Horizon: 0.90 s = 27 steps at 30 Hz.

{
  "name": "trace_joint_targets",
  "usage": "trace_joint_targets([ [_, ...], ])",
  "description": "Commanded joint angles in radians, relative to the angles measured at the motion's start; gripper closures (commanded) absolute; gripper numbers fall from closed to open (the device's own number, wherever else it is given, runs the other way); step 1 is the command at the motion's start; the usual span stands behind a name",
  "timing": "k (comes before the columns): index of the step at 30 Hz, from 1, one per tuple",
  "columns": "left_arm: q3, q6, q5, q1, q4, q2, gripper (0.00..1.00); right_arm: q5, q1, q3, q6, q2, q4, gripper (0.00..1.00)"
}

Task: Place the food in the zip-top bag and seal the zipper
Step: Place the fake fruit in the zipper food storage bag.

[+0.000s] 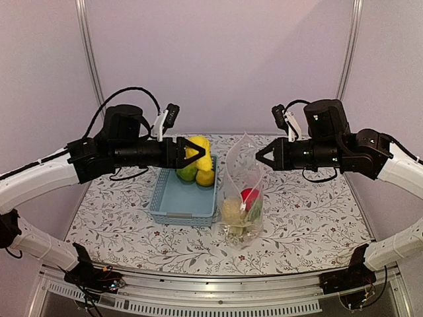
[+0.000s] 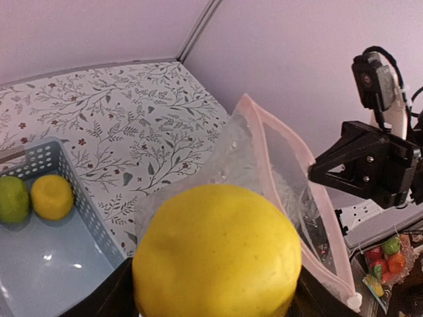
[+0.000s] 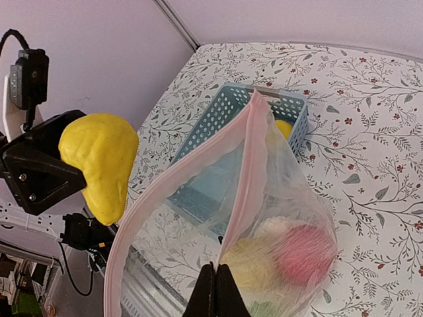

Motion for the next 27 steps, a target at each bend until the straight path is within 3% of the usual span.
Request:
trace_joint_targets([
  [1,0.065,0.067,0.090,-0.084,0.064,0.001,0.33,-0.004,0.007,0.025,-0.005,0.006,0.018,1.00],
  [10,0.230,0.156,0.113,-0.192,0.071,0.086,0.33,-0.004,0.006,0.021,-0.004,0.002,0.018,1.00],
  [16,0.426,0.204,-0.027,-0.239,-0.159,0.235,0.33,-0.004,0.007,0.021,-0.003,-0.005,0.016,1.00],
  [27,0.608,0.231,-0.278,-0.255,-0.448,0.397,0.33,-0.004,0.007,0.021,-0.007,-0.017,0.011,1.00],
])
